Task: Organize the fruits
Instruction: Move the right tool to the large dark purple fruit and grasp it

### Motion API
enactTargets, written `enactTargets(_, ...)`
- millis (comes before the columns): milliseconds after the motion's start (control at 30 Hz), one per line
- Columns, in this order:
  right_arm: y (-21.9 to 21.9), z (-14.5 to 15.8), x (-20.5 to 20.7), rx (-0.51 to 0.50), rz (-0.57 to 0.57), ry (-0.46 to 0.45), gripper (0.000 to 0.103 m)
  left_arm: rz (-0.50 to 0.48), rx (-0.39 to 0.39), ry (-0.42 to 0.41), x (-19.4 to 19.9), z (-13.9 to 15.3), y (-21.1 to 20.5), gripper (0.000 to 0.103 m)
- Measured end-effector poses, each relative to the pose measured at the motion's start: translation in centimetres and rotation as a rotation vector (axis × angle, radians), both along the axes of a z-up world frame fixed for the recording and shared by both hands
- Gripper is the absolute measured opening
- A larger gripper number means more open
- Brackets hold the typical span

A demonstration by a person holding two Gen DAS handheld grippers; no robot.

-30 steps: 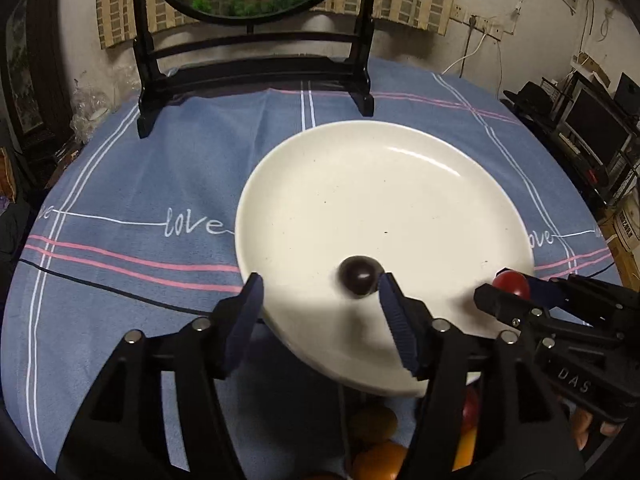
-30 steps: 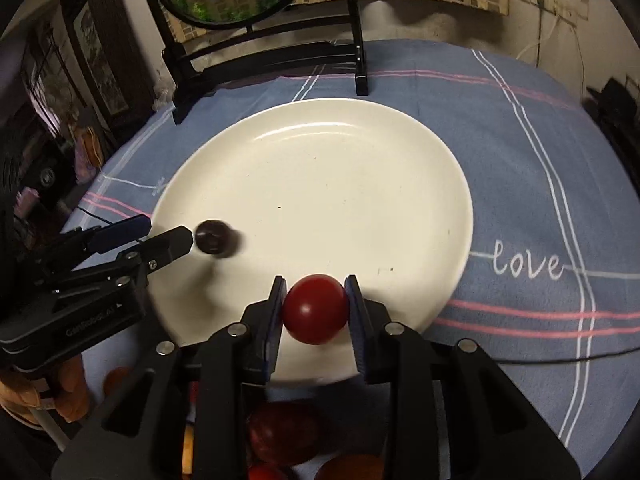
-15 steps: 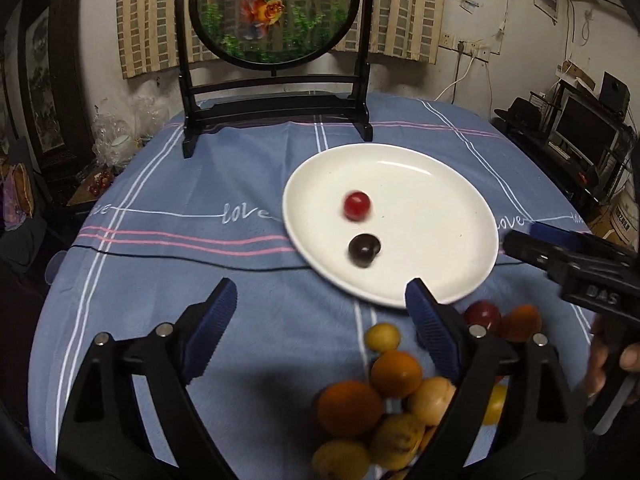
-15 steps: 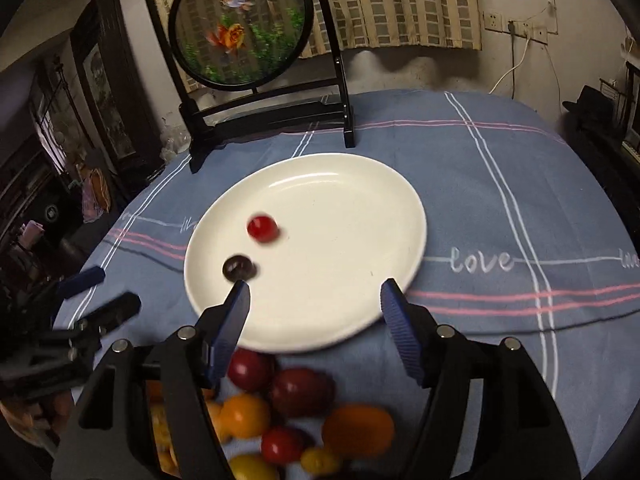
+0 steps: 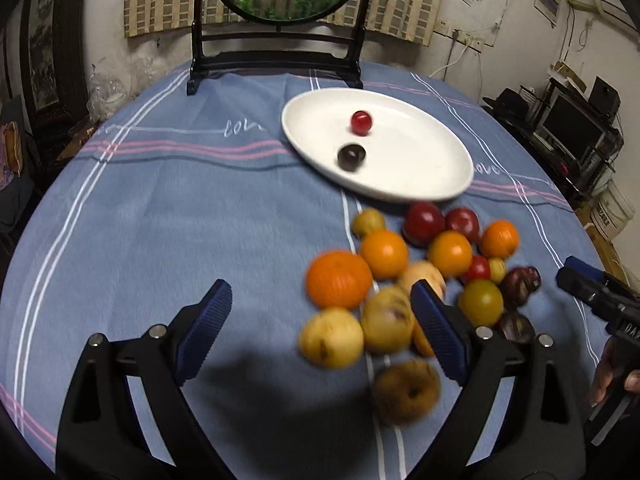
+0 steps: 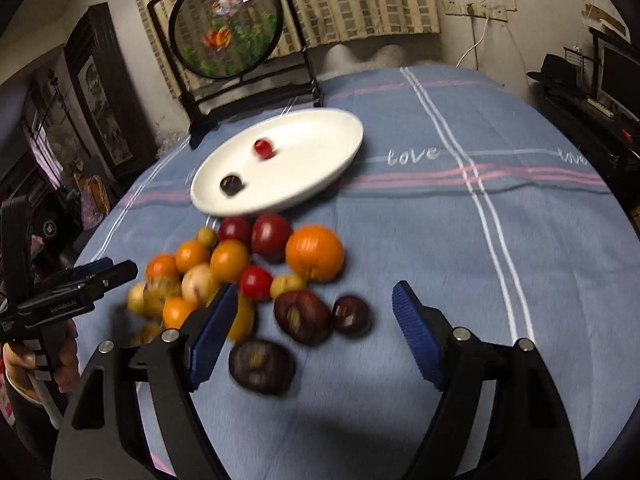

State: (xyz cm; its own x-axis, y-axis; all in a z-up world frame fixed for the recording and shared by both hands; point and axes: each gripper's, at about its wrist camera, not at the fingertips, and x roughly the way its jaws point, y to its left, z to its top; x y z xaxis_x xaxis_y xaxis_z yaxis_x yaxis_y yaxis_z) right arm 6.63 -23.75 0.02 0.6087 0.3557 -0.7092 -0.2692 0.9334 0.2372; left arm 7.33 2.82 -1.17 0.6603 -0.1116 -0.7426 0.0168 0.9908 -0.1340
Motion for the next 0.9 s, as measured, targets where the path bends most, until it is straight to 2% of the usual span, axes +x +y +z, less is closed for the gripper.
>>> enactTargets(100,1.4,-0.4,-1.5,-0.061,0.073,-0.014,0.08,-0.013,-0.003,0.007,-1.1,-0.3,-0.4,0.093)
enactTargets(200,2.6,-1.1,-2.4,-0.072,0.119,0.013,0.08,-0.012,0.002,0.013,-1.8,-0.6,-0.5,0.093)
enactTargets(533,5.5,-3.3,-2.5,-0.162,0.145,0.067,0.079,-0.021,0.007,0.044,-2.6,-1.5,-0.4,0.093)
enactTargets(667,6.0,-4.0,-1.8,-0.191,0.114,0.093,0.068,-0.033,0.005,0.052,-2.8,-1.7,-0.3,0.093)
enactTargets(700,6.0,-3.9,-1.8,-0.199,0.102,0.086,0.06,-0.039,0.002,0.056,-2.9,-1.8,-0.3,0.093)
enactTargets(800,6.2,-4.0,-1.4,-0.223,0.088,0.072,0.046,-0.067,-0.009,0.072,-3.1,-2.1,-0.7,0.093)
enactTargets(900,6.0,-4.0,-1.3,-0.206,0.077,0.074,0.046,-0.098,-0.012,0.08,-3.3,-2.3,-1.5,0.093)
